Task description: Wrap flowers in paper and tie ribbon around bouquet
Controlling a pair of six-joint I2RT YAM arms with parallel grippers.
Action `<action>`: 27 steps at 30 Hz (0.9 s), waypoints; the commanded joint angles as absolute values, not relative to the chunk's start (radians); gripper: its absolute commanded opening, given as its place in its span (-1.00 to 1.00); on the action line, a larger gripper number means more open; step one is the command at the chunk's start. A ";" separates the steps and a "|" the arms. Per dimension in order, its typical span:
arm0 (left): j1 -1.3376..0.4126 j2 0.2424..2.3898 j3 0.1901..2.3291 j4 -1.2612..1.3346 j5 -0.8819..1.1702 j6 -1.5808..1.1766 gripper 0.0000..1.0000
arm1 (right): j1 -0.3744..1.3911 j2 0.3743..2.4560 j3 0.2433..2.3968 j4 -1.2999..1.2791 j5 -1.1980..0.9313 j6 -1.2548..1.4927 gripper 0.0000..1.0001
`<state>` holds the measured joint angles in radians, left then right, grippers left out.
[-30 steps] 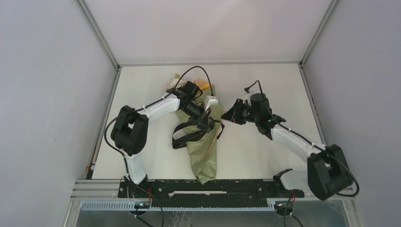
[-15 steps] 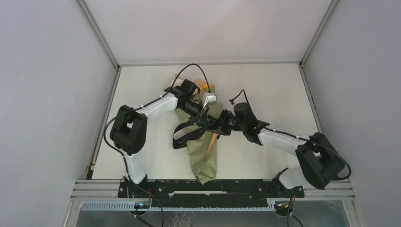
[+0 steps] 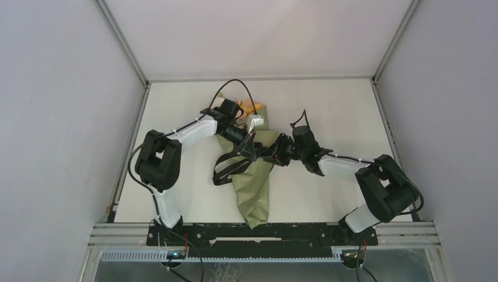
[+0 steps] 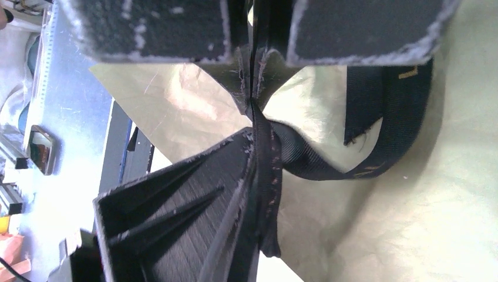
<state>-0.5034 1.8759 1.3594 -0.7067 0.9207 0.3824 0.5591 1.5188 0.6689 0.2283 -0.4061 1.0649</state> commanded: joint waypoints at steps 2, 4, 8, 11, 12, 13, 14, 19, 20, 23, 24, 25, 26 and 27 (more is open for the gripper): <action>-0.501 1.850 1.337 -0.719 0.960 0.428 -1.00 | 0.540 1.543 0.673 0.366 -0.428 1.115 -0.12; -0.501 1.856 1.338 -0.719 0.964 0.428 -1.00 | 0.535 1.555 0.673 0.398 -0.419 1.142 -0.09; -0.500 1.871 1.340 -0.719 0.981 0.429 -1.00 | 0.535 1.576 0.673 0.439 -0.388 1.174 -0.12; -0.501 1.876 1.344 -0.718 0.984 0.426 -1.00 | 0.533 1.585 0.673 0.444 -0.368 1.182 -0.14; -0.500 1.878 1.343 -0.718 0.985 0.426 -1.00 | 0.533 1.589 0.673 0.456 -0.369 1.189 -0.14; -0.501 1.881 1.343 -0.718 0.985 0.426 -1.00 | 0.530 1.595 0.673 0.471 -0.373 1.196 -0.14; -0.500 1.885 1.345 -0.718 0.984 0.426 -1.00 | 0.530 1.602 0.673 0.484 -0.375 1.206 -0.13; -0.500 1.903 1.349 -0.717 0.977 0.431 -1.00 | 0.546 1.632 0.673 0.504 -0.357 1.252 -0.09; -0.500 1.905 1.351 -0.715 0.978 0.431 -1.00 | 0.552 1.635 0.673 0.504 -0.349 1.261 -0.09; -0.500 1.915 1.352 -0.710 0.977 0.430 -1.00 | 0.564 1.637 0.673 0.490 -0.314 1.281 -0.09; -0.500 1.919 1.352 -0.709 0.978 0.429 -1.00 | 0.568 1.635 0.673 0.484 -0.303 1.287 -0.08; -0.500 1.923 1.351 -0.709 0.979 0.429 -1.00 | 0.570 1.634 0.673 0.486 -0.297 1.292 -0.07; -0.500 1.927 1.351 -0.709 0.979 0.430 -1.00 | 0.570 1.636 0.673 0.490 -0.296 1.298 -0.06; -0.500 1.932 1.351 -0.708 0.980 0.431 -1.00 | 0.569 1.639 0.673 0.491 -0.295 1.309 -0.05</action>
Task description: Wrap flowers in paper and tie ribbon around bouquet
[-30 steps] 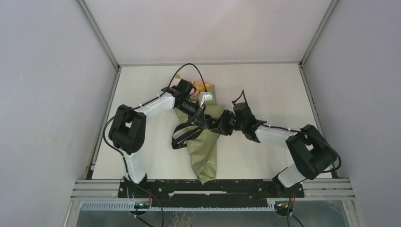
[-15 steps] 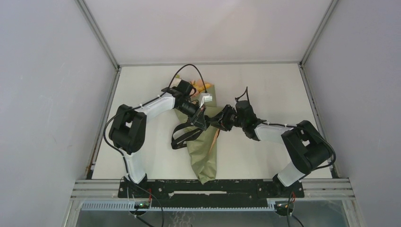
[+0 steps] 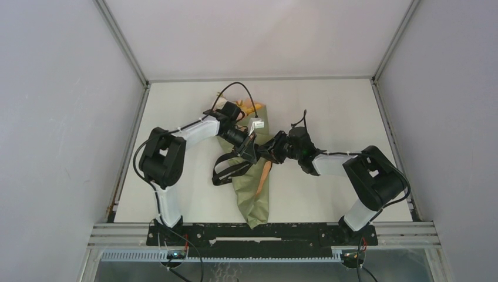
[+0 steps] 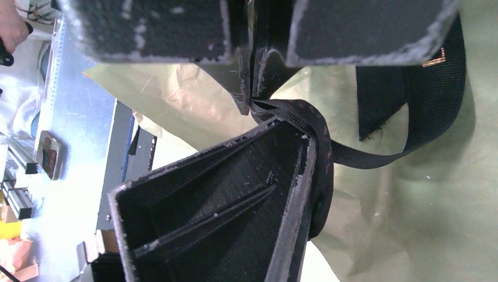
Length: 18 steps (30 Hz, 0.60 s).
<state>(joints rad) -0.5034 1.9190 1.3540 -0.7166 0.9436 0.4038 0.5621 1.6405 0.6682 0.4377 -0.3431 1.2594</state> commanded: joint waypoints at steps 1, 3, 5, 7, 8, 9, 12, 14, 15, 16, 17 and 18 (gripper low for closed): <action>-0.499 1.935 1.349 -0.707 0.982 0.430 -1.00 | 0.571 1.642 0.672 0.487 -0.293 1.319 -0.04; -0.499 1.938 1.348 -0.700 0.986 0.431 -1.00 | 0.575 1.648 0.673 0.470 -0.278 1.336 -0.03; -0.499 1.938 1.344 -0.694 0.988 0.430 -1.00 | 0.581 1.655 0.673 0.460 -0.263 1.342 -0.04; -0.497 1.936 1.341 -0.689 0.986 0.427 -1.00 | 0.580 1.667 0.673 0.469 -0.266 1.347 -0.11; -0.497 1.936 1.340 -0.688 0.985 0.425 -1.00 | 0.580 1.672 0.673 0.478 -0.270 1.351 -0.15; -0.497 1.936 1.339 -0.686 0.986 0.424 -1.00 | 0.580 1.682 0.673 0.485 -0.274 1.356 -0.19; -0.497 1.940 1.338 -0.684 0.987 0.423 -1.00 | 0.579 1.705 0.673 0.513 -0.294 1.367 -0.32; -0.496 1.941 1.338 -0.684 0.987 0.423 -1.00 | 0.578 1.717 0.673 0.531 -0.308 1.371 -0.42; -0.496 1.941 1.338 -0.684 0.985 0.422 -1.00 | 0.578 1.720 0.673 0.538 -0.314 1.373 -0.49; -0.495 1.941 1.338 -0.685 0.985 0.421 -1.00 | 0.576 1.722 0.673 0.544 -0.317 1.372 -0.58; -0.495 1.942 1.338 -0.685 0.985 0.420 -1.00 | 0.575 1.719 0.673 0.543 -0.317 1.370 -0.69; -0.496 1.941 1.336 -0.684 0.982 0.420 -1.00 | 0.574 1.713 0.673 0.535 -0.316 1.361 -0.80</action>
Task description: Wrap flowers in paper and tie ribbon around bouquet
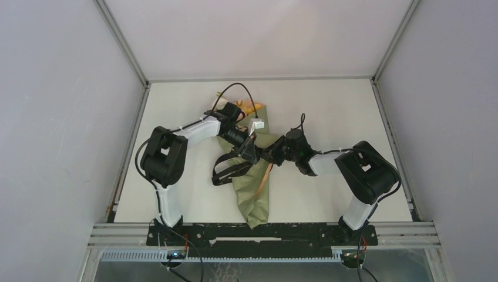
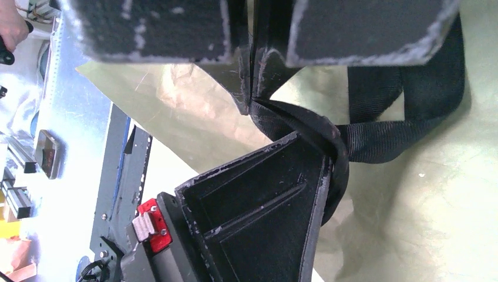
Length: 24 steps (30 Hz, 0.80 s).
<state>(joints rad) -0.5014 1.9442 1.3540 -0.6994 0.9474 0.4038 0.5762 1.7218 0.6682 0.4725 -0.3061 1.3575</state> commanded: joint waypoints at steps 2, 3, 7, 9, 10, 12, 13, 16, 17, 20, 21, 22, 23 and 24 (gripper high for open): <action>-0.494 1.935 1.339 -0.687 0.964 0.422 -1.00 | 0.572 1.697 0.671 0.515 -0.311 1.343 -1.00; -0.493 1.930 1.342 -0.693 0.947 0.425 -0.93 | 0.568 1.691 0.664 0.514 -0.310 1.338 -1.00; -0.488 1.888 1.408 -0.813 0.859 0.505 -0.07 | 0.556 1.680 0.648 0.498 -0.336 1.303 -1.00; -0.477 1.852 1.442 -0.885 0.786 0.538 0.13 | 0.550 1.671 0.647 0.464 -0.355 1.261 -1.00; -0.465 1.831 1.453 -0.914 0.752 0.545 0.19 | 0.546 1.667 0.647 0.447 -0.372 1.238 -1.00; -0.431 1.794 1.467 -0.958 0.698 0.542 0.30 | 0.540 1.660 0.647 0.409 -0.400 1.200 -1.00; -0.413 1.782 1.465 -0.964 0.667 0.528 0.33 | 0.538 1.657 0.647 0.394 -0.409 1.181 -1.00; -0.378 1.765 1.404 -0.902 0.491 0.452 0.39 | 0.538 1.651 0.655 0.355 -0.438 1.136 -1.00; -0.375 1.770 1.373 -0.880 0.448 0.440 0.41 | 0.537 1.648 0.662 0.340 -0.443 1.118 -1.00; -0.374 1.800 1.318 -0.849 0.400 0.431 0.46 | 0.536 1.645 0.679 0.309 -0.451 1.086 -1.00; -0.374 1.808 1.310 -0.837 0.391 0.429 0.47 | 0.537 1.646 0.687 0.301 -0.457 1.078 -1.00; -0.374 1.816 1.304 -0.821 0.377 0.422 0.49 | 0.536 1.649 0.696 0.293 -0.464 1.070 -1.00; -0.374 1.821 1.299 -0.803 0.366 0.420 0.50 | 0.538 1.650 0.704 0.284 -0.469 1.063 -1.00; -0.374 1.828 1.295 -0.789 0.357 0.421 0.51 | 0.537 1.653 0.714 0.273 -0.474 1.055 -1.00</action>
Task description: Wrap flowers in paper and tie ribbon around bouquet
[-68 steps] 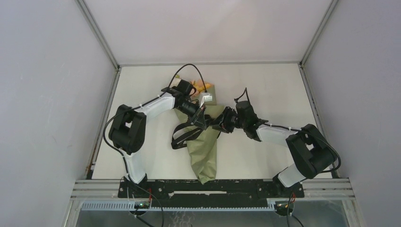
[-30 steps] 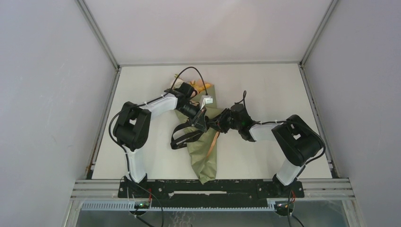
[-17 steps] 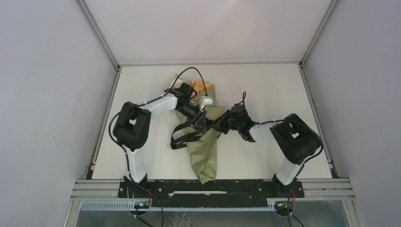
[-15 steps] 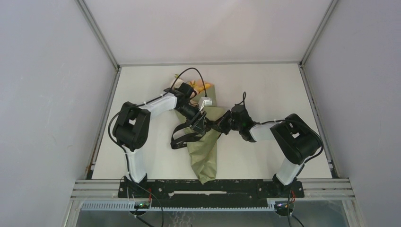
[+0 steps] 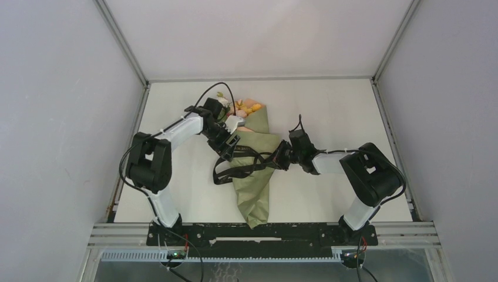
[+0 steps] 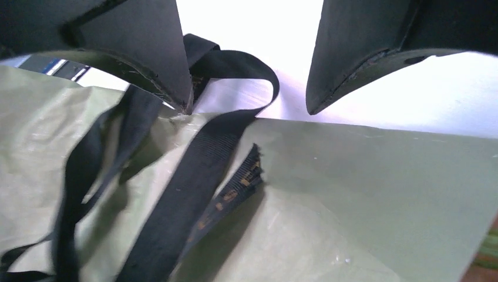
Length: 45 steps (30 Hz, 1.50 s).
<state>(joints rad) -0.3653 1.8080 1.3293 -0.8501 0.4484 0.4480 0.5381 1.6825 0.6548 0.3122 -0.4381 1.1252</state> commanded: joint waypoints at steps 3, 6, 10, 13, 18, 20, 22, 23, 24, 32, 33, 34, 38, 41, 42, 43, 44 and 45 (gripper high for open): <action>-0.376 1.864 1.305 -0.792 0.362 0.431 0.50 | 0.537 1.650 0.737 0.237 -0.481 1.031 -1.00; -0.377 1.892 1.295 -0.796 0.384 0.441 0.43 | 0.536 1.645 0.755 0.199 -0.489 1.000 -1.00; -0.376 1.904 1.281 -0.790 0.379 0.441 -0.16 | 0.530 1.645 0.793 0.127 -0.517 0.946 -1.00; -0.370 1.874 1.275 -0.790 0.399 0.438 -0.98 | 0.514 1.635 0.822 0.051 -0.537 0.894 -1.00; -0.338 1.789 1.286 -0.817 0.438 0.427 -1.00 | 0.465 1.603 0.875 -0.123 -0.589 0.765 -1.00; -0.336 1.770 1.292 -0.838 0.461 0.434 -1.00 | 0.448 1.603 0.902 -0.188 -0.629 0.709 -1.00; -0.334 1.754 1.295 -0.861 0.481 0.446 -1.00 | 0.439 1.598 0.938 -0.273 -0.664 0.647 -1.00; -0.328 1.747 1.294 -0.868 0.489 0.448 -1.00 | 0.437 1.594 0.950 -0.308 -0.679 0.615 -1.00; -0.324 1.739 1.293 -0.872 0.502 0.450 -1.00 | 0.434 1.587 0.957 -0.336 -0.687 0.589 -1.00; -0.293 1.766 1.295 -0.888 0.590 0.463 -0.71 | 0.428 1.587 0.962 -0.277 -0.779 0.578 -1.00; -0.293 1.771 1.295 -0.883 0.585 0.462 -0.67 | 0.435 1.595 0.966 -0.273 -0.781 0.578 -1.00; -0.292 1.777 1.293 -0.876 0.575 0.457 -0.65 | 0.442 1.606 0.973 -0.277 -0.778 0.576 -1.00; -0.290 1.793 1.286 -0.860 0.510 0.453 -0.50 | 0.459 1.638 0.975 -0.271 -0.780 0.576 -1.00; -0.286 1.793 1.284 -0.865 0.481 0.450 -0.83 | 0.460 1.645 0.975 -0.271 -0.779 0.574 -1.00; -0.284 1.786 1.282 -0.867 0.481 0.449 -0.96 | 0.458 1.642 0.976 -0.271 -0.782 0.573 -1.00; -0.280 1.778 1.280 -0.868 0.484 0.447 -1.00 | 0.458 1.640 0.976 -0.271 -0.787 0.569 -1.00; -0.276 1.768 1.277 -0.865 0.487 0.445 -1.00 | 0.456 1.636 0.977 -0.275 -0.790 0.566 -1.00; -0.274 1.760 1.275 -0.862 0.490 0.443 -1.00 | 0.454 1.634 0.977 -0.280 -0.791 0.562 -1.00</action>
<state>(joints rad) -0.2893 1.7992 1.2903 -0.8745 0.4911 0.4446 0.4541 1.6466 0.9428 -0.2977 -0.7662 0.5907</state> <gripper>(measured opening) 0.011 0.007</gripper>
